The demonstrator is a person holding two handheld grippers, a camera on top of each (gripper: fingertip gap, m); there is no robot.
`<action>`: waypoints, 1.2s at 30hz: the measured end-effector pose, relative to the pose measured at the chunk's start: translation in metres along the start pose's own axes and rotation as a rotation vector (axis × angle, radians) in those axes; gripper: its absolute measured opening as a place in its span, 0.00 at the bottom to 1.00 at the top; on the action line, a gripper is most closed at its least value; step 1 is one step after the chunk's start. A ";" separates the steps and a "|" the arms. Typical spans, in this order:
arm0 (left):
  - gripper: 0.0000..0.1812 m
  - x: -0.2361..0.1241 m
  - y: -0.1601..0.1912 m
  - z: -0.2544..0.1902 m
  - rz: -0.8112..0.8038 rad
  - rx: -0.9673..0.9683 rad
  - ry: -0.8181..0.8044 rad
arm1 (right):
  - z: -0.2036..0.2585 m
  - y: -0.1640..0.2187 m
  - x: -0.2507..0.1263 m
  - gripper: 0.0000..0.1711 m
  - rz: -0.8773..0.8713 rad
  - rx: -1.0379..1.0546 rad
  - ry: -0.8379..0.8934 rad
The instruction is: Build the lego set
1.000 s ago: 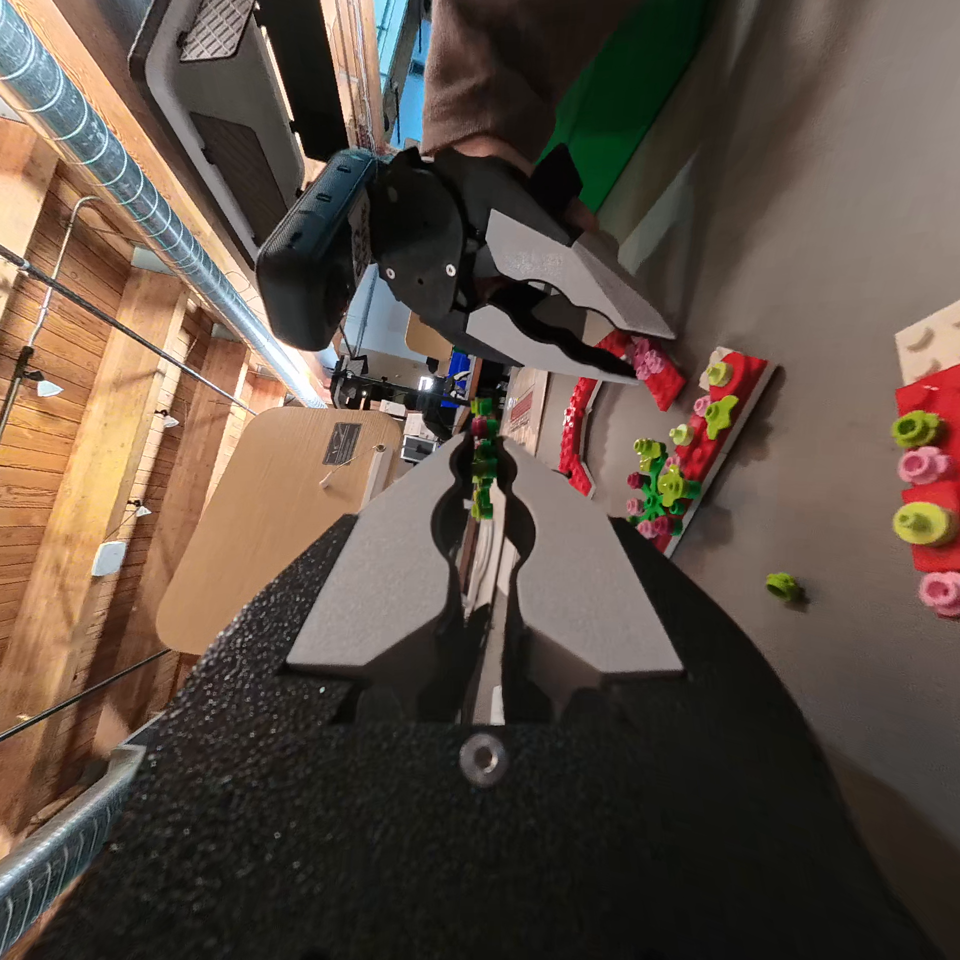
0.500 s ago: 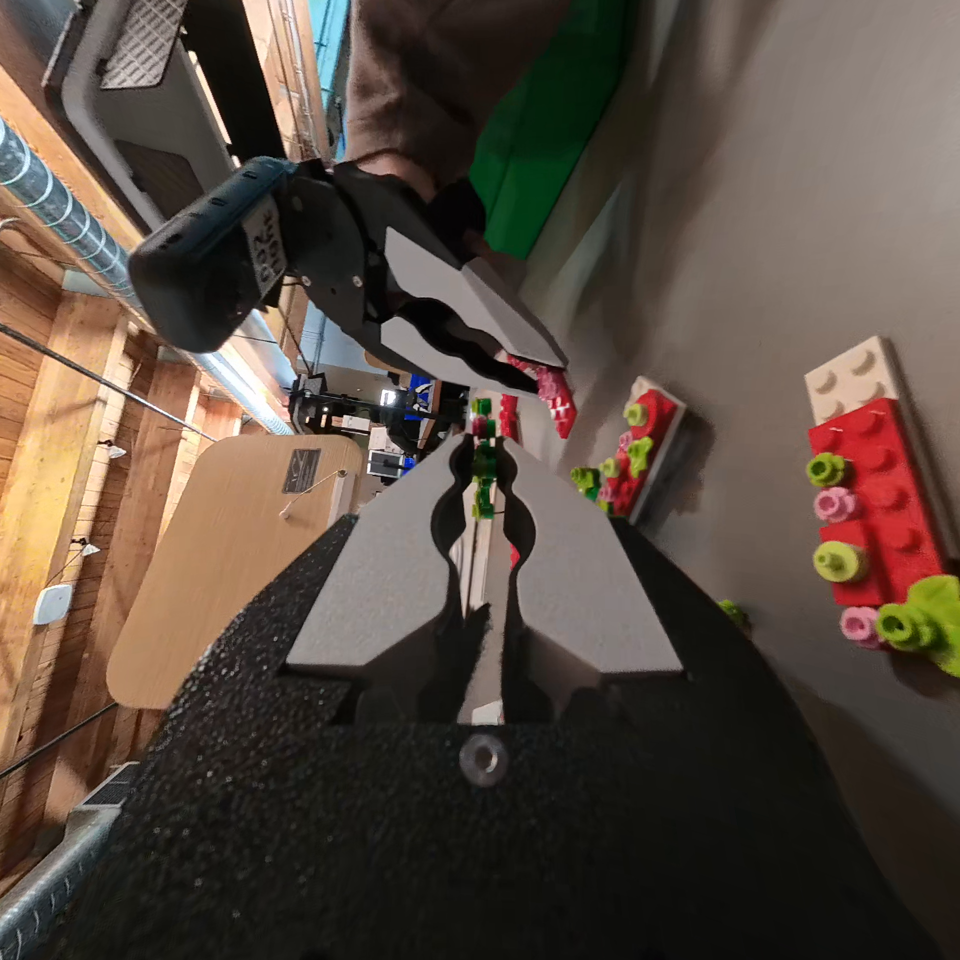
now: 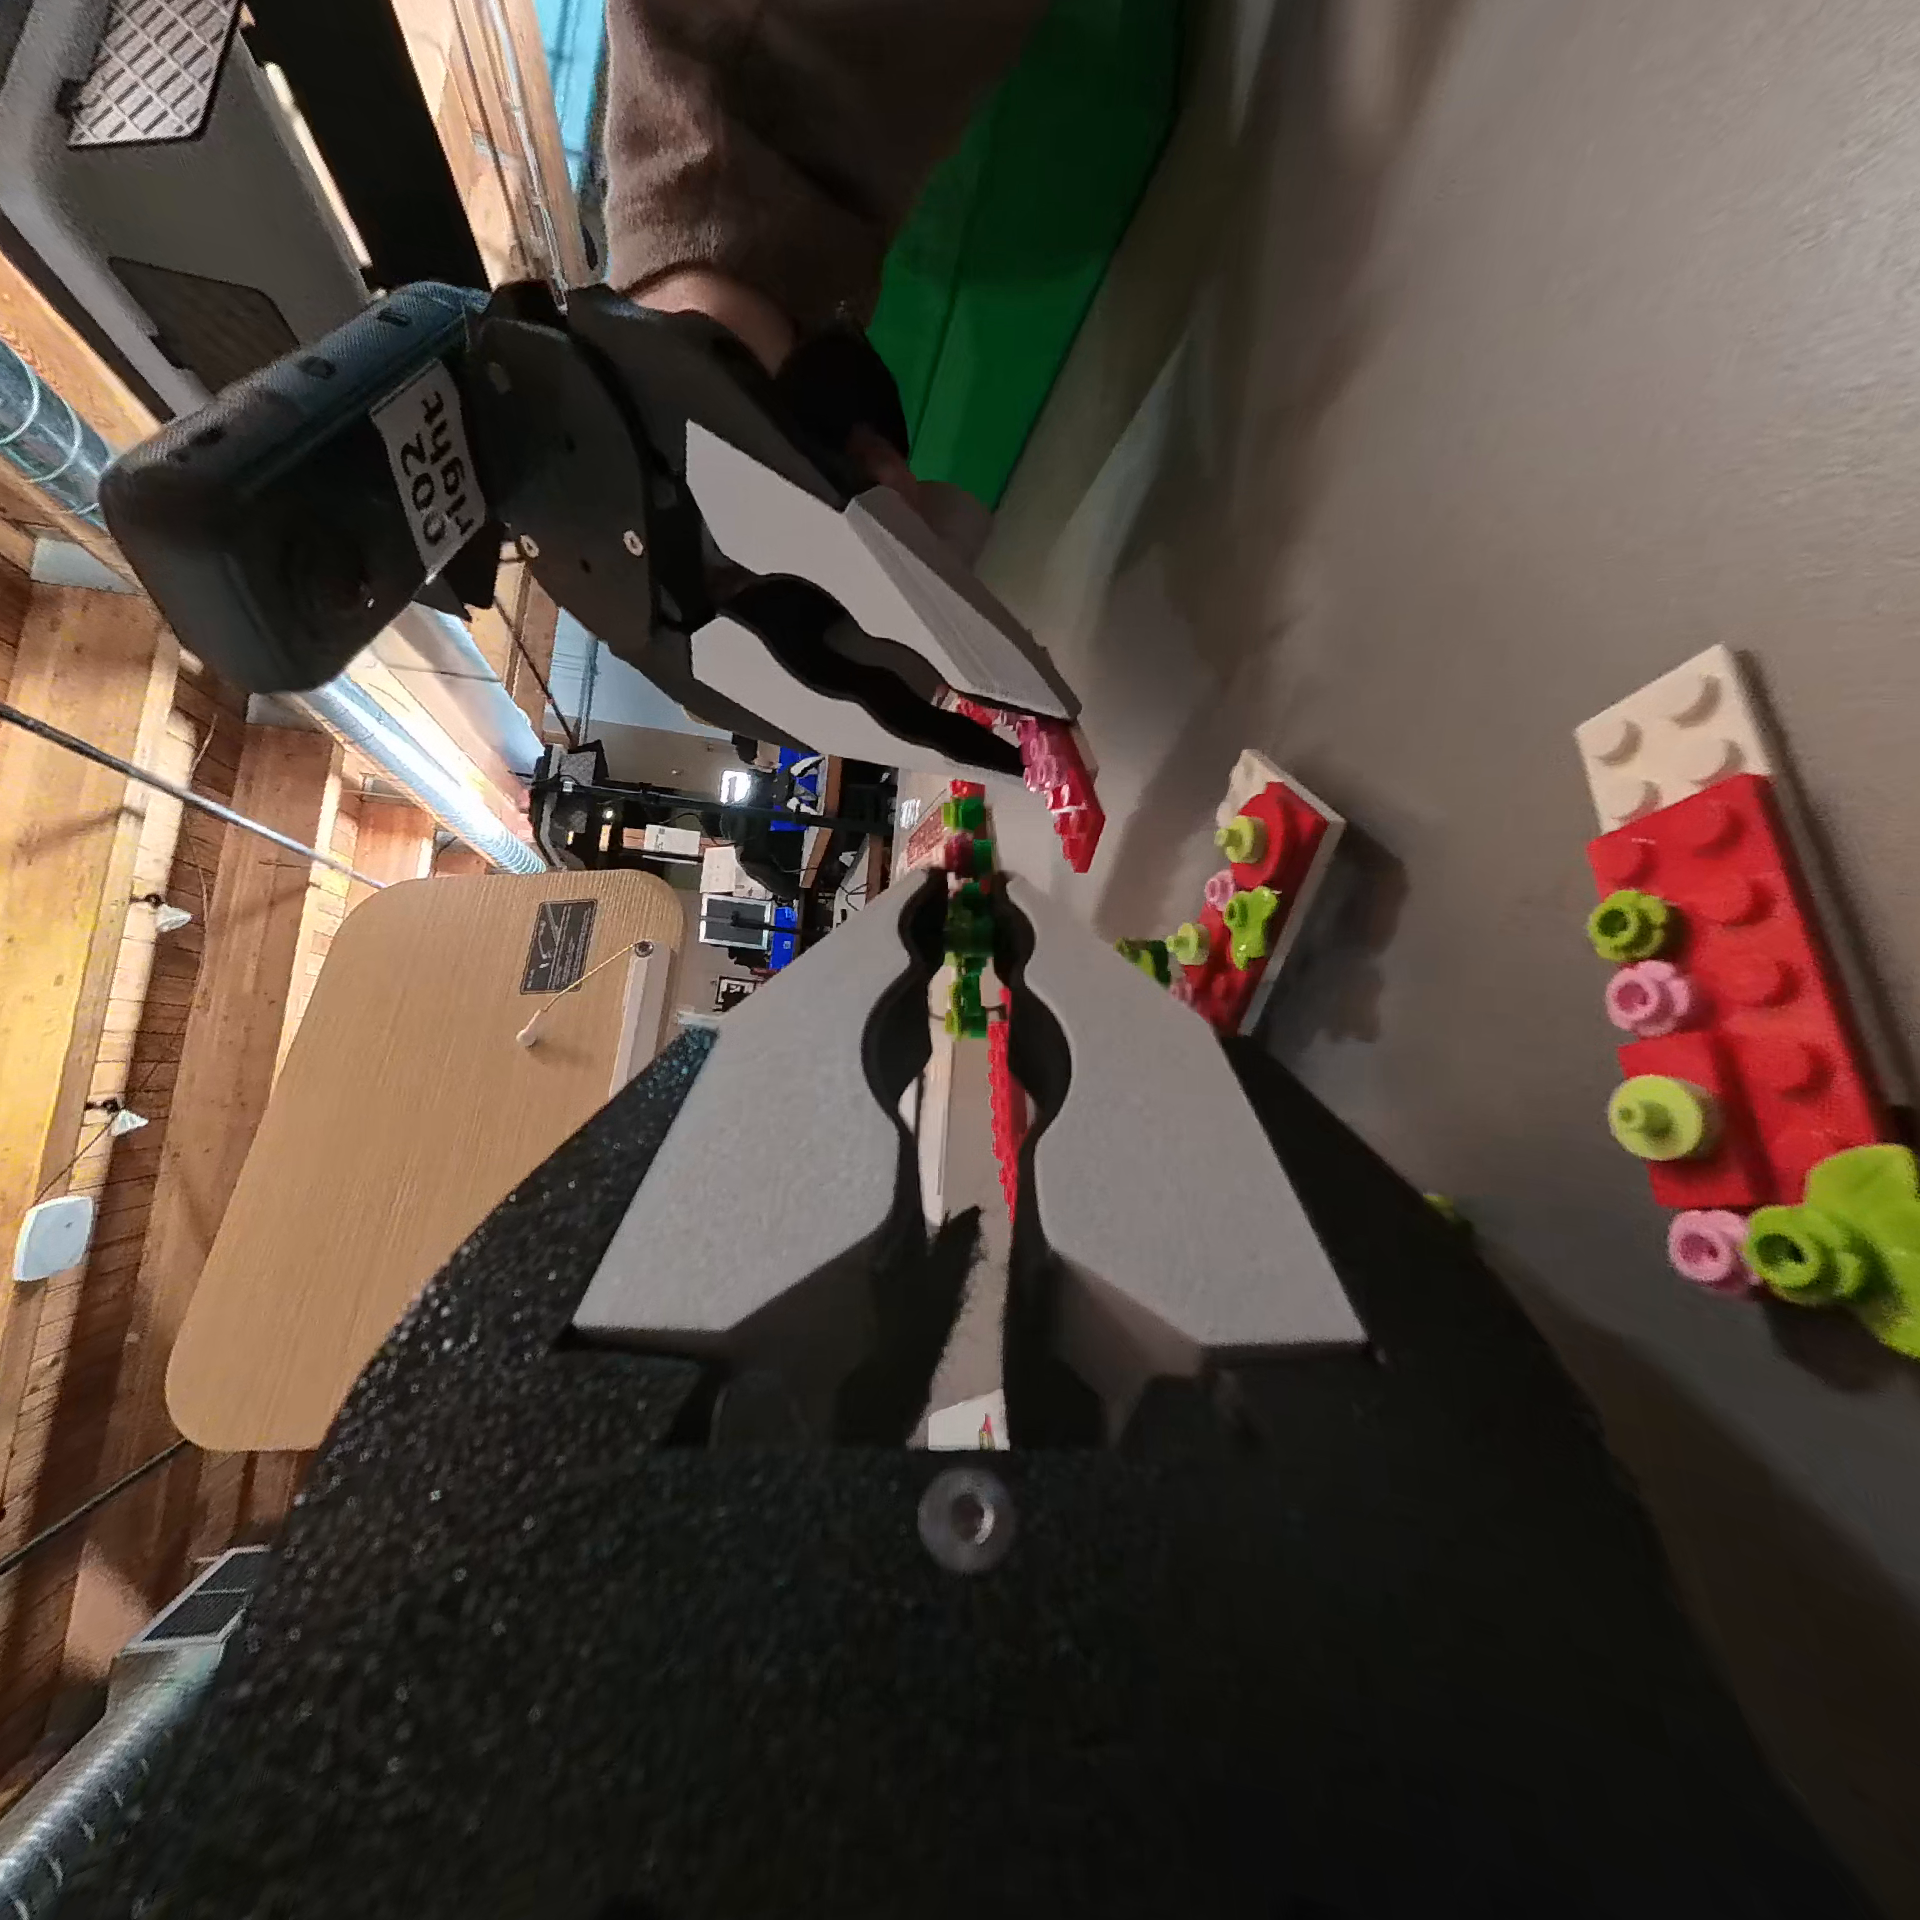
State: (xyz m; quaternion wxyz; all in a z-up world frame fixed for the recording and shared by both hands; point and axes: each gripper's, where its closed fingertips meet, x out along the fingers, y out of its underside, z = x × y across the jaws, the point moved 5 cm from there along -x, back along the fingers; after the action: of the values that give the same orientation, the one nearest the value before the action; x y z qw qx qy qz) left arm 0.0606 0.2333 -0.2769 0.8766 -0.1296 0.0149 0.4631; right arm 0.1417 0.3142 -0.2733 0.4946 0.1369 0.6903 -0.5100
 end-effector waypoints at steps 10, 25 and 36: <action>0.03 0.003 0.002 0.001 -0.009 -0.005 0.010 | 0.001 -0.004 -0.001 0.09 -0.025 -0.016 -0.004; 0.03 0.011 0.006 0.001 0.022 -0.013 0.020 | -0.004 -0.010 -0.007 0.09 -0.089 0.022 0.027; 0.03 -0.007 0.032 0.014 0.006 -0.019 -0.069 | -0.015 -0.008 0.004 0.09 -0.338 0.071 0.242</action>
State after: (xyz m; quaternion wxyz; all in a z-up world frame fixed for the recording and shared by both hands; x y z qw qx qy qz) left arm 0.0293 0.2488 -0.2689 0.8739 -0.1219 -0.0196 0.4702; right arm 0.1259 0.3219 -0.2721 0.3104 0.0966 0.7395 -0.5895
